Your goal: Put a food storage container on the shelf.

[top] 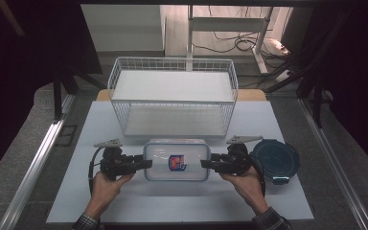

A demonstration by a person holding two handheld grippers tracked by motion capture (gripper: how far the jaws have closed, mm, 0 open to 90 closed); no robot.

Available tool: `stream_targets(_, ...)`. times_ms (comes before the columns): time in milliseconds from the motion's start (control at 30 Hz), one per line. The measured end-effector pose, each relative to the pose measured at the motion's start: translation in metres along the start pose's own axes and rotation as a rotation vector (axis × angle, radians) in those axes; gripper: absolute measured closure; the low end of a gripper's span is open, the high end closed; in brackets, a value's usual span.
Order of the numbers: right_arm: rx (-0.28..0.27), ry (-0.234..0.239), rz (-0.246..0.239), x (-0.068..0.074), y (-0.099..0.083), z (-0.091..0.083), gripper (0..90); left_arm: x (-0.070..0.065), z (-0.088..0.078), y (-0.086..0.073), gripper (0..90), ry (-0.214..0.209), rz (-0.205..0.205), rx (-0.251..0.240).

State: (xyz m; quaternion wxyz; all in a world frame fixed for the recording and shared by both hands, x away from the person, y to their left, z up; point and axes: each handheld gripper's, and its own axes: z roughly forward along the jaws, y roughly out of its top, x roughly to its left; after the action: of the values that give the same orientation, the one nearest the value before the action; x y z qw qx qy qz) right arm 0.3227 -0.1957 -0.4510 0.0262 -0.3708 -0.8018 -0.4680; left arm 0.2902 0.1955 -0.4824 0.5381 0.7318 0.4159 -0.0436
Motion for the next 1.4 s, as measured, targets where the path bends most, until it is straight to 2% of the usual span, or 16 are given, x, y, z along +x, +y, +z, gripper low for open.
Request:
stream_targets(400, -0.049, 0.004, -0.054, 0.007, 0.04, -0.007, 49.9, -0.006, -0.02, 0.037, 53.6, 0.023, 0.024, -0.058)
stream_targets(633, -0.074, 0.0, -0.061, 0.008, 0.064, -0.01, 50.2, 0.0, -0.026, 0.059, 53.6, 0.006, 0.005, -0.093)
stream_targets(967, -0.129, -0.003, -0.07, 0.01, 0.1, -0.023, 50.4, -0.007, -0.036, 0.098, 53.5, 0.02, 0.038, -0.122)
stream_targets(1133, -0.145, -0.01, -0.082, 0.013, 0.116, -0.027, 50.4, -0.009, -0.041, 0.116, 52.6, 0.04, 0.053, -0.135)
stream_targets(1400, -0.167, -0.016, -0.085, 0.012, 0.142, -0.03, 50.4, -0.006, -0.044, 0.138, 52.4, 0.039, 0.043, -0.156)
